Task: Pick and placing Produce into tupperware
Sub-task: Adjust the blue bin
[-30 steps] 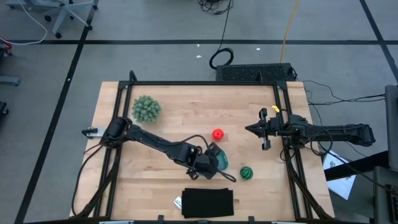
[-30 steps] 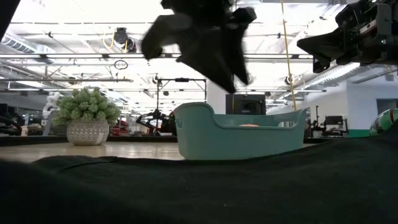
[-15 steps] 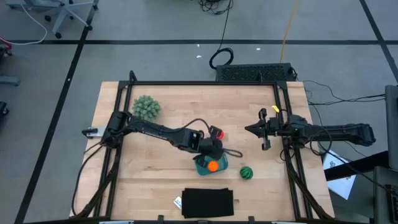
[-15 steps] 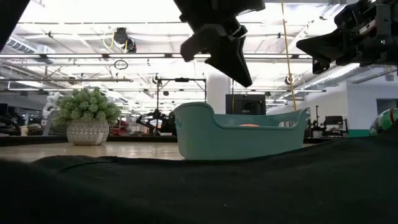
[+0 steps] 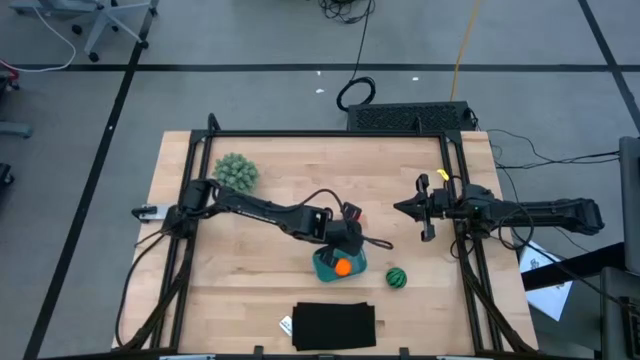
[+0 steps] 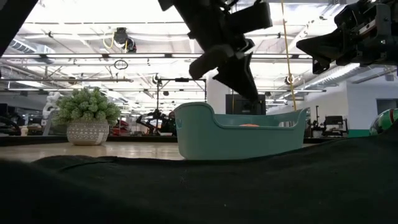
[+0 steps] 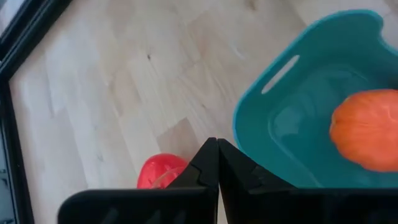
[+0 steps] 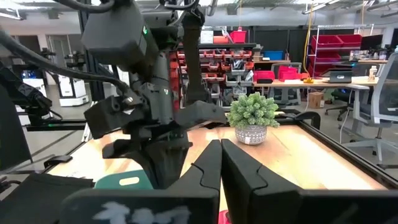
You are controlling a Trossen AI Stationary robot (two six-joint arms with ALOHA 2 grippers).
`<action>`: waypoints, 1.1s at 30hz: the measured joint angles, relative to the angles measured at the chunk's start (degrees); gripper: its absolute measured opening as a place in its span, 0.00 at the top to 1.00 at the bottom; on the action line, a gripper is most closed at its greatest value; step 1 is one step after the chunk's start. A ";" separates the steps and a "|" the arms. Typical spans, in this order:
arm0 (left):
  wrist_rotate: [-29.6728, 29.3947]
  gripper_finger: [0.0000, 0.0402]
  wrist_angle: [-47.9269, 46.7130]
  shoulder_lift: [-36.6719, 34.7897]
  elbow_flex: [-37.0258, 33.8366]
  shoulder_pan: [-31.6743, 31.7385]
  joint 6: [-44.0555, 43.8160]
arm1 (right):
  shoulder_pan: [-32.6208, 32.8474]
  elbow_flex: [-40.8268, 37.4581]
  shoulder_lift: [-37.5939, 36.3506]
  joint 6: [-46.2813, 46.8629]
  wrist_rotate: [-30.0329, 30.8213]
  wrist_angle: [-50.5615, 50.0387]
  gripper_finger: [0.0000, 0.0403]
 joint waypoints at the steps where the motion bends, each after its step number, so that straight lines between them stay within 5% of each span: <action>1: 0.32 1.00 0.47 0.00 0.00 0.06 0.11 | 0.00 0.01 0.00 0.00 0.00 -0.01 1.00; 33: 7.80 1.00 -4.23 1.13 0.07 1.82 -2.14 | 0.00 -0.01 0.33 0.00 0.02 -0.68 1.00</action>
